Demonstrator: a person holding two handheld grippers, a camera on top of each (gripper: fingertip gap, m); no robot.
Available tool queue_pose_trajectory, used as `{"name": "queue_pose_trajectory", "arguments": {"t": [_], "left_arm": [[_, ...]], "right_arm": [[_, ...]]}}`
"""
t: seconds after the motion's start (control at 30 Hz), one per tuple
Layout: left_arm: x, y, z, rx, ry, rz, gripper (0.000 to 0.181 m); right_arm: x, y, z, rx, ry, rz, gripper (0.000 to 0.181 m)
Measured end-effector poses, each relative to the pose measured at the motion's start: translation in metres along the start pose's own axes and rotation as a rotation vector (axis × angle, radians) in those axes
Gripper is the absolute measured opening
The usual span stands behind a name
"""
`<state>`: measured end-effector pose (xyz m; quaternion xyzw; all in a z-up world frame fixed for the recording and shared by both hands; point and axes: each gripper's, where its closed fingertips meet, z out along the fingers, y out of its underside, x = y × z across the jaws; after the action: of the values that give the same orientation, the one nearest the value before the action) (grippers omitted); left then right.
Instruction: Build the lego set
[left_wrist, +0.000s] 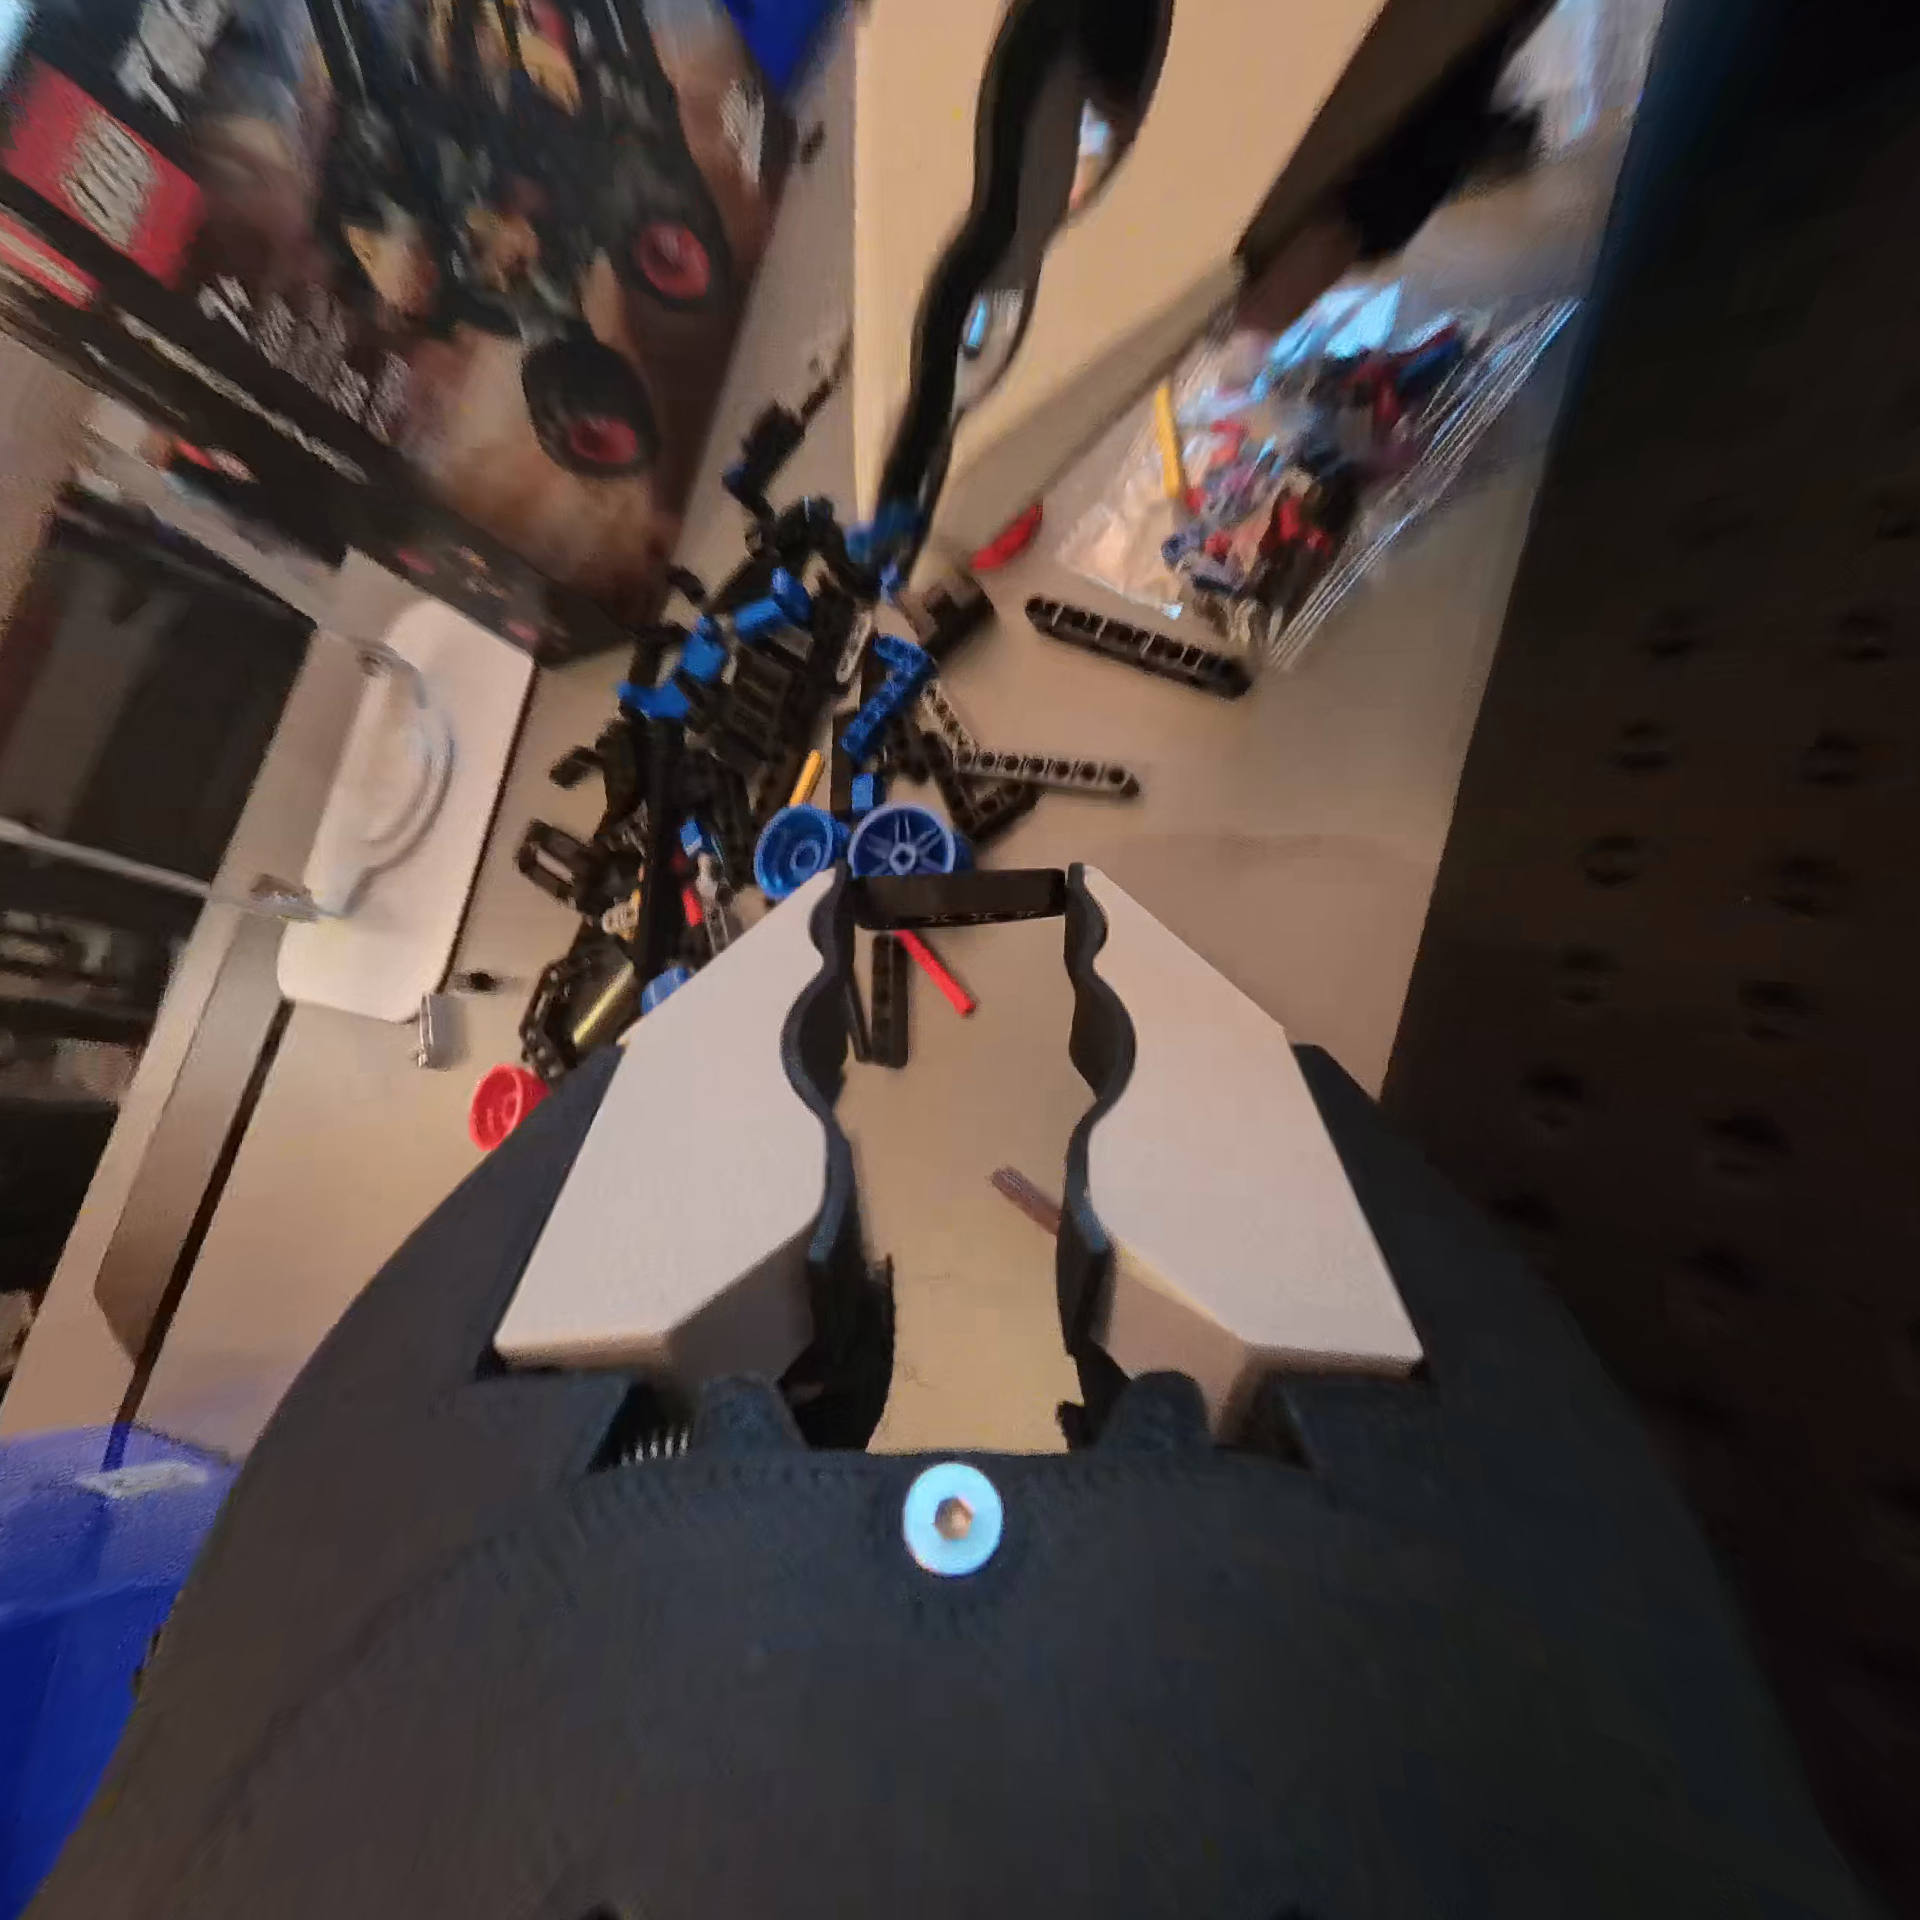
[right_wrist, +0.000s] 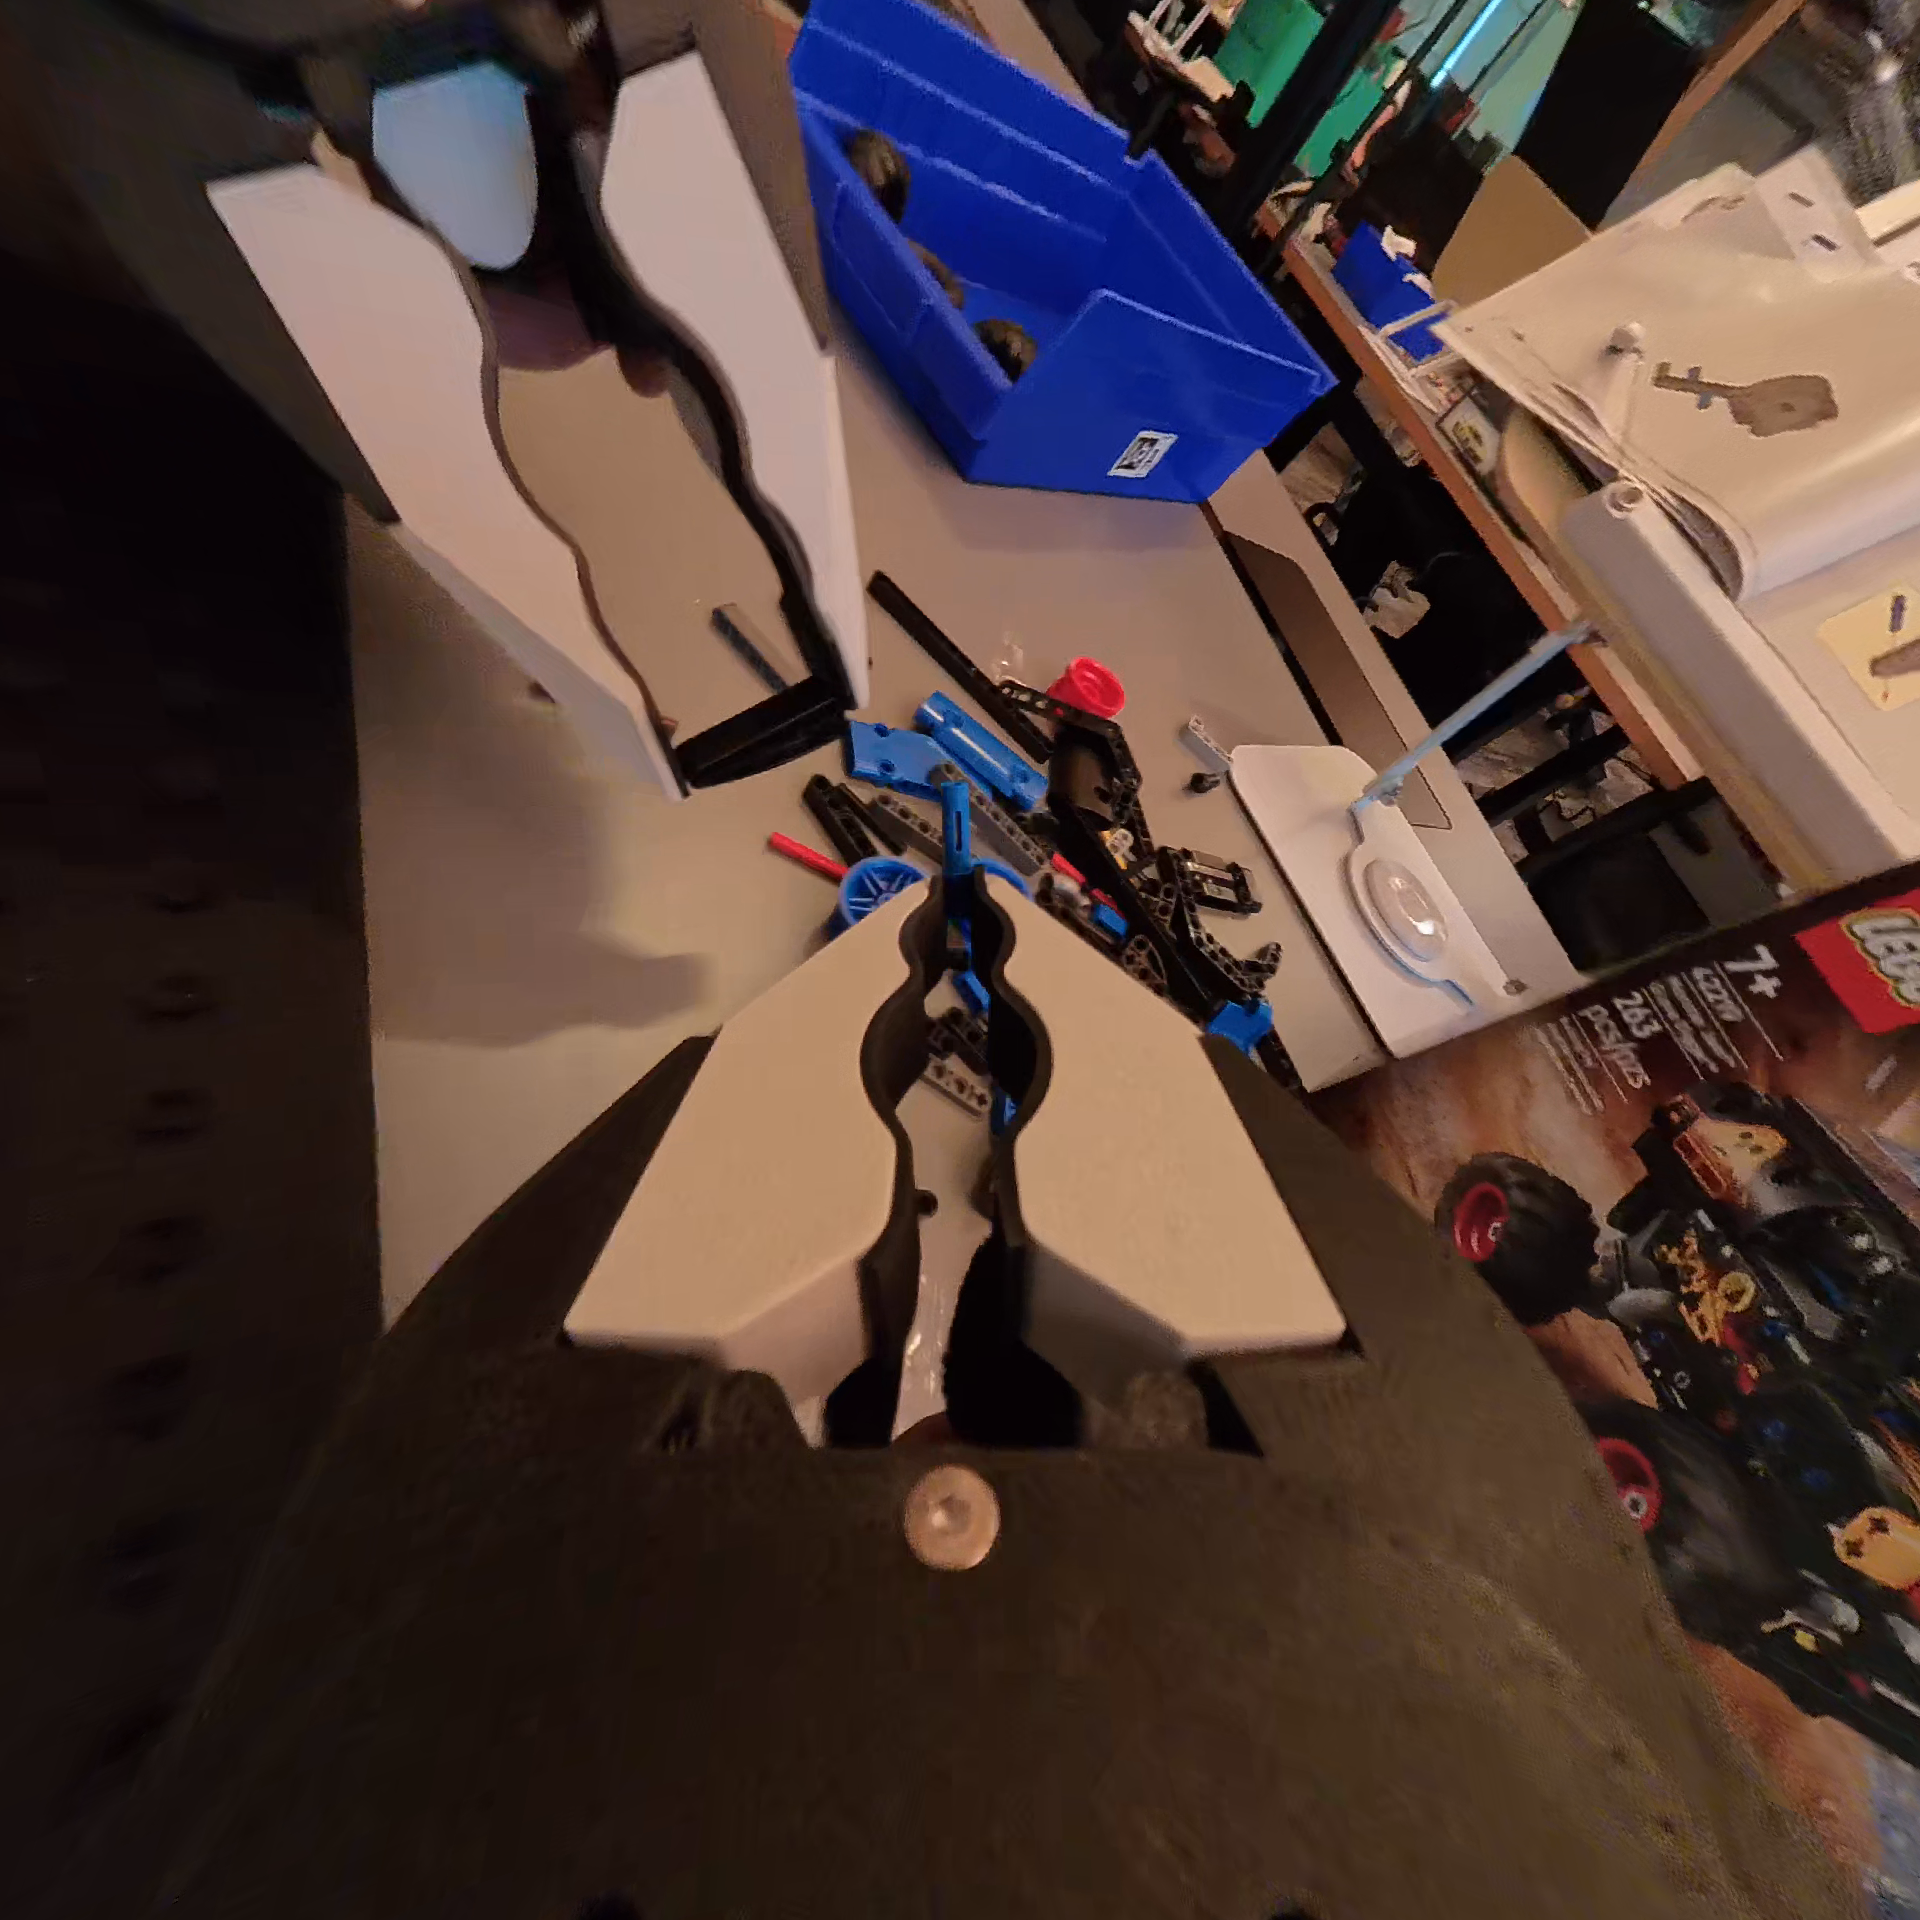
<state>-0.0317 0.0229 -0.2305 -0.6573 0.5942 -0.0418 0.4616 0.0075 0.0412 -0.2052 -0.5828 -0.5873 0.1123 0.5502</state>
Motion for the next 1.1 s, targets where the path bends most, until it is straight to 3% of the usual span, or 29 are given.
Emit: {"name": "queue_pose_trajectory", "arguments": {"t": [0.07, 0.23, 0.77, 1.1], "left_arm": [[-0.002, -0.010, -0.008, 0.086, -0.038, -0.005, 0.038], [-0.009, -0.013, -0.019, 0.149, -0.096, 0.011, 0.038], [-0.010, -0.008, -0.009, 0.011, -0.077, 0.128, 0.038], [-0.019, -0.024, -0.015, 0.098, -0.052, 0.063, 0.038]], "right_arm": [[-0.006, -0.004, 0.004, -0.008, 0.003, -0.039, 0.001], [-0.011, -0.005, 0.006, -0.023, 0.011, -0.087, 0.001], [-0.015, -0.003, 0.009, -0.042, 0.019, -0.121, 0.001], [-0.006, -0.001, 0.004, -0.027, 0.030, -0.067, 0.001]]}}
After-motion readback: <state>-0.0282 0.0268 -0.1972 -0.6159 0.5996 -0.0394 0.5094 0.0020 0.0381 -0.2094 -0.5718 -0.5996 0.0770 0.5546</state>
